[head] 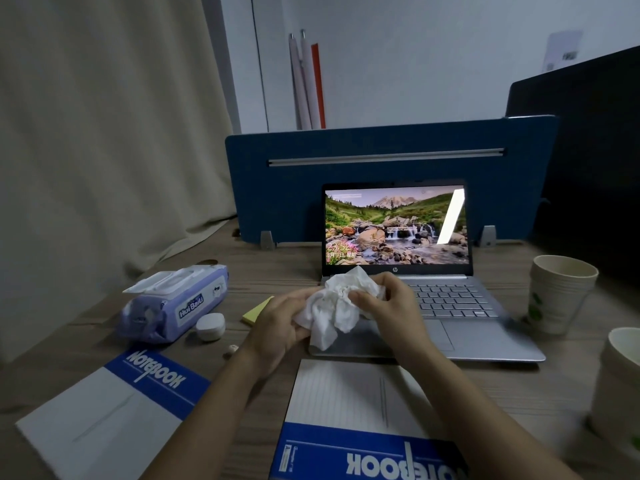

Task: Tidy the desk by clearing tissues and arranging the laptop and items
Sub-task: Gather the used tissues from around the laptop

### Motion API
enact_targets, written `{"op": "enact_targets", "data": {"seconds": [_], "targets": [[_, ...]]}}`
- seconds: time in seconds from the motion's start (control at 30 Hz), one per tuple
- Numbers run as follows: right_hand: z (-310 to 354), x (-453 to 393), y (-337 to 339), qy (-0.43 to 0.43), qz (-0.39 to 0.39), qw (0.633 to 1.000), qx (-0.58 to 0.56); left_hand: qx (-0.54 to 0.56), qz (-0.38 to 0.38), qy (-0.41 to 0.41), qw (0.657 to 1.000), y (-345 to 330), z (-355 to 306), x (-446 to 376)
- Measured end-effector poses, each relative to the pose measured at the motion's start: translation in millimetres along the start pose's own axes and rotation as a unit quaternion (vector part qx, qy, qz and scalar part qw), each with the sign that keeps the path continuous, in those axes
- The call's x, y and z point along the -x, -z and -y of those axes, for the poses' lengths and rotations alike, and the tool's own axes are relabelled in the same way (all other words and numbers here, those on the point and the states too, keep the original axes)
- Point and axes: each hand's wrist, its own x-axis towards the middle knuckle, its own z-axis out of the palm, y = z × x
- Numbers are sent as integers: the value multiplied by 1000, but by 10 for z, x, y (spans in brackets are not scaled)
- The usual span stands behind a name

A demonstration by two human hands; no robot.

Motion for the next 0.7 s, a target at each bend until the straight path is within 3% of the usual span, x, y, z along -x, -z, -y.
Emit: {"op": "enact_targets", "data": {"seconds": [0.27, 0.5, 0.7], "targets": [[41, 51, -25, 85, 30, 988, 128, -7, 66, -32, 997, -11, -16, 38], [206, 338, 144, 106, -9, 987, 122, -120, 47, -81, 988, -252, -30, 154], [400, 932, 531, 86, -37, 987, 128, -101, 57, -108, 987, -647, -83, 422]]}}
